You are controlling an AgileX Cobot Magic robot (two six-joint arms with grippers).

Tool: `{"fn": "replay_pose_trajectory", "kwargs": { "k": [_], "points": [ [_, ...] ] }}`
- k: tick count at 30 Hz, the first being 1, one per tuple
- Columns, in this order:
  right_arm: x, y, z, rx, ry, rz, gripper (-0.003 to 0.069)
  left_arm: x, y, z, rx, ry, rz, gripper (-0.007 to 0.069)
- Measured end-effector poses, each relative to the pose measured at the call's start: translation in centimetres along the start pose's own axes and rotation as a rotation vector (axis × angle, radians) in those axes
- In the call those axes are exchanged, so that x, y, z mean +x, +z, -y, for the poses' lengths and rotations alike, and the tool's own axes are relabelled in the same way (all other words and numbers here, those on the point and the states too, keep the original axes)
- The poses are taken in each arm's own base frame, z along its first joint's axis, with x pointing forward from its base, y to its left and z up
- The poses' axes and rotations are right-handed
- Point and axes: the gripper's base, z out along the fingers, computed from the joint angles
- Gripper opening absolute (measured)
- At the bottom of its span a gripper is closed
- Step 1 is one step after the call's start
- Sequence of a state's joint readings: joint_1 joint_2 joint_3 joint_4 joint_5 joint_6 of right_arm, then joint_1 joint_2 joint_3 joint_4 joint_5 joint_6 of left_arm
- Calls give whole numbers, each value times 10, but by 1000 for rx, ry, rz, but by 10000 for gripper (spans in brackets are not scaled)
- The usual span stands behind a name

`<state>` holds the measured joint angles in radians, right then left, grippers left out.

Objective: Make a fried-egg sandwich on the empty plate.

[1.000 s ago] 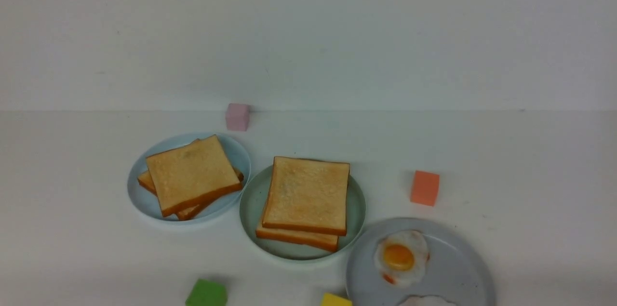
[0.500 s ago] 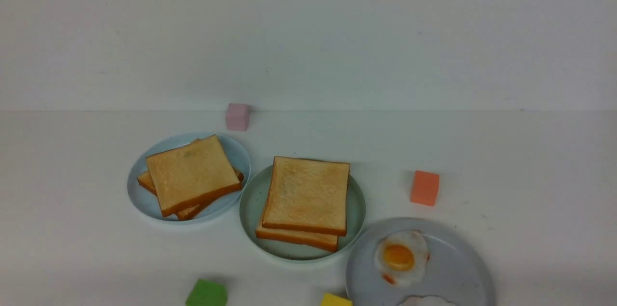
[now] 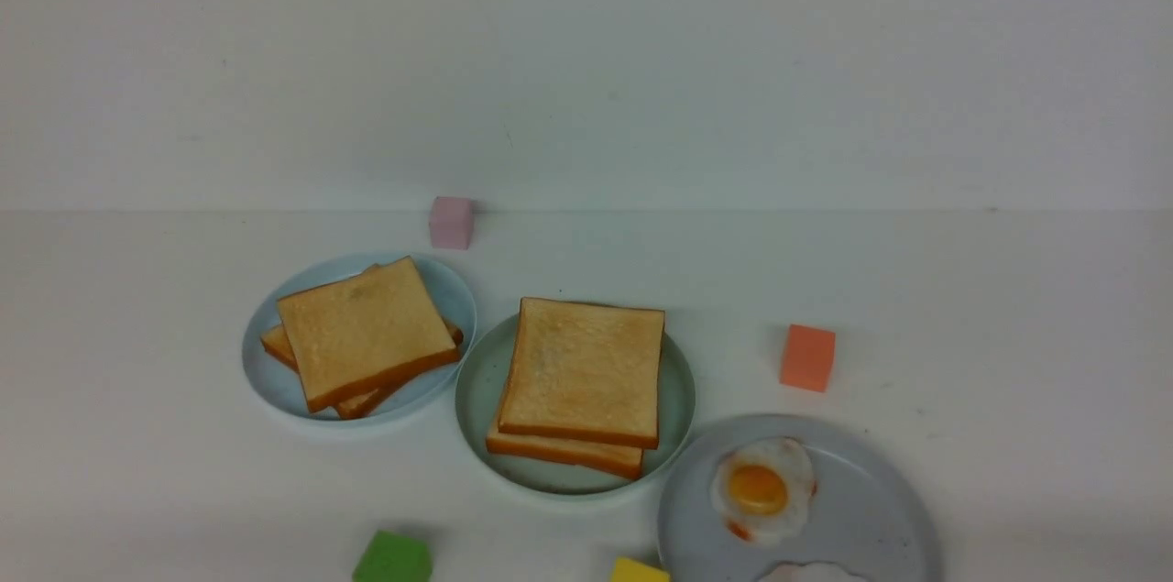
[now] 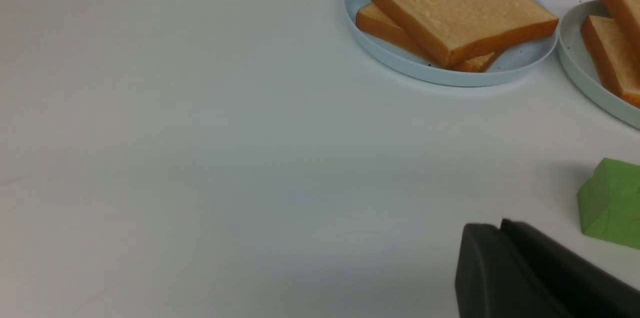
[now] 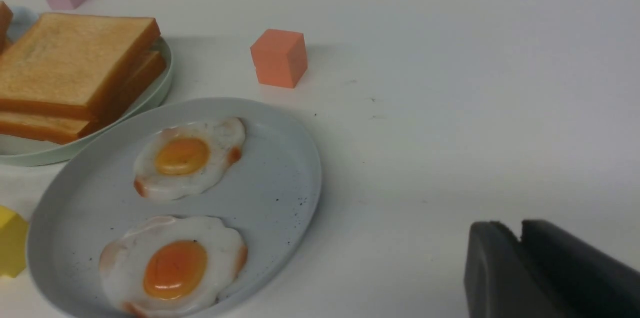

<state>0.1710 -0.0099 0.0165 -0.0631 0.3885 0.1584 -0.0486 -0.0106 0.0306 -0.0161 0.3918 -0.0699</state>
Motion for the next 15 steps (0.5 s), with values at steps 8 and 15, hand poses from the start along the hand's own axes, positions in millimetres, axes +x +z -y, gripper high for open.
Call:
{"fn": "replay_pose_trajectory", "kwargs": {
  "k": [8,15],
  "points": [
    [0,0,0,0,0,0,118,0,0,0,0,0,0,38],
    [0,0,0,0,1,0,126,0,0,0,0,0,0,38]
  ]
}}
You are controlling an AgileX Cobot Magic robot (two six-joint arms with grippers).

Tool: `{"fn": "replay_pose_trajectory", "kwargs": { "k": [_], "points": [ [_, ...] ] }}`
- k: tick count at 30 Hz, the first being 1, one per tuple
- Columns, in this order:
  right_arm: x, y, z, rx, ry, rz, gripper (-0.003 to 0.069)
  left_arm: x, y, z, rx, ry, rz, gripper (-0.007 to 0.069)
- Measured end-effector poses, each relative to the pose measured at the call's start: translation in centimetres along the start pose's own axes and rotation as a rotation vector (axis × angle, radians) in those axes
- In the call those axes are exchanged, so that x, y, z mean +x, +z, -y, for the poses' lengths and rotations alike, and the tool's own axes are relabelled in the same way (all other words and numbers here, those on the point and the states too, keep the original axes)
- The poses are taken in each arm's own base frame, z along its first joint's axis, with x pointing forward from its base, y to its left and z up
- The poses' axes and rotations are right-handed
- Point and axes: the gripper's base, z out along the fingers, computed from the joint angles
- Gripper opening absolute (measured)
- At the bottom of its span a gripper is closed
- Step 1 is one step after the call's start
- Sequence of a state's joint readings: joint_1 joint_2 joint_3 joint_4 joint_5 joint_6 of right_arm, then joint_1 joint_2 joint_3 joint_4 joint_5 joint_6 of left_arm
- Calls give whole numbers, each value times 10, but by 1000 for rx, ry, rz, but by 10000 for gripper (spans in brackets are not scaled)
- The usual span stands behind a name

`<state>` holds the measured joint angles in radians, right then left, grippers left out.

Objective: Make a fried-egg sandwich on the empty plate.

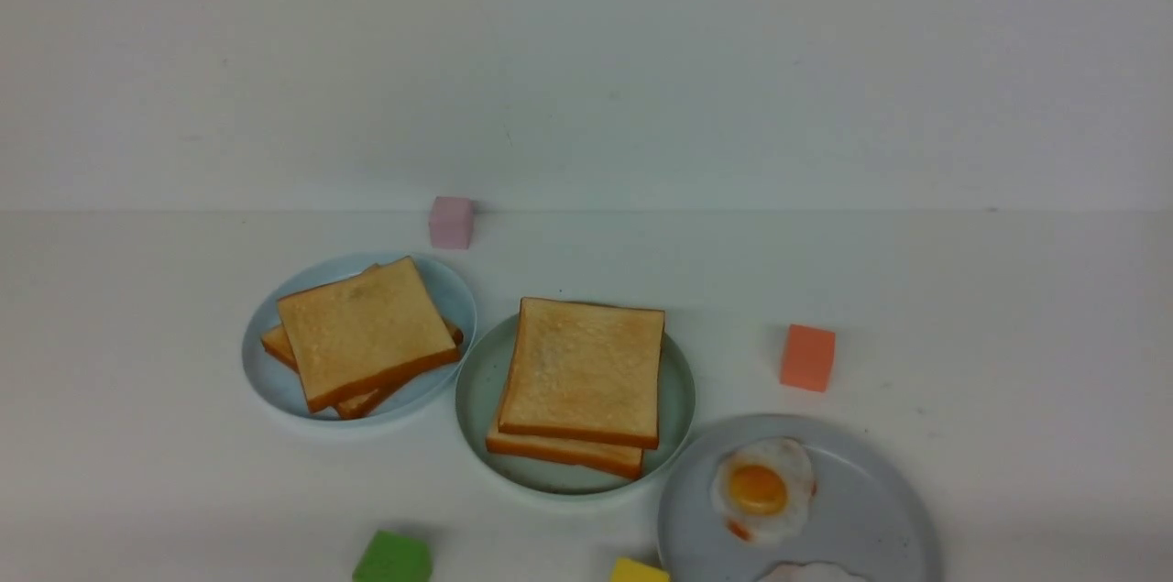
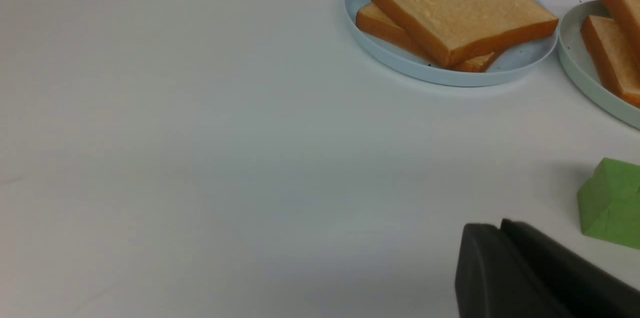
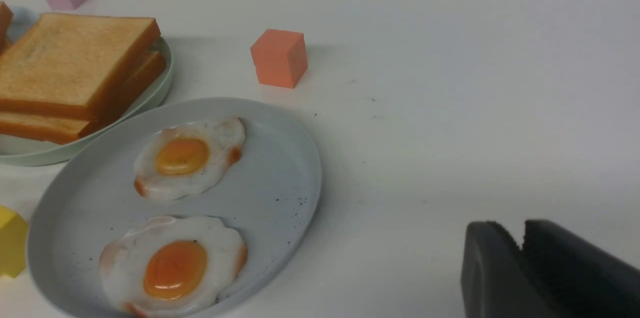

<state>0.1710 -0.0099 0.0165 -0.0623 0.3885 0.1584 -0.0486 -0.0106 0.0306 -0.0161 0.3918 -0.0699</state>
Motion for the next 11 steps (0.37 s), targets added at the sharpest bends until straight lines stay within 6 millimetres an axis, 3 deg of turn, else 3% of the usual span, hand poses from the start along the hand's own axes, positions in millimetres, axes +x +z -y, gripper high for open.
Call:
{"fn": "replay_pose_trajectory", "kwargs": {
  "k": [11],
  "points": [
    [0,0,0,0,0,0,137,0,0,0,0,0,0,38]
  ]
}}
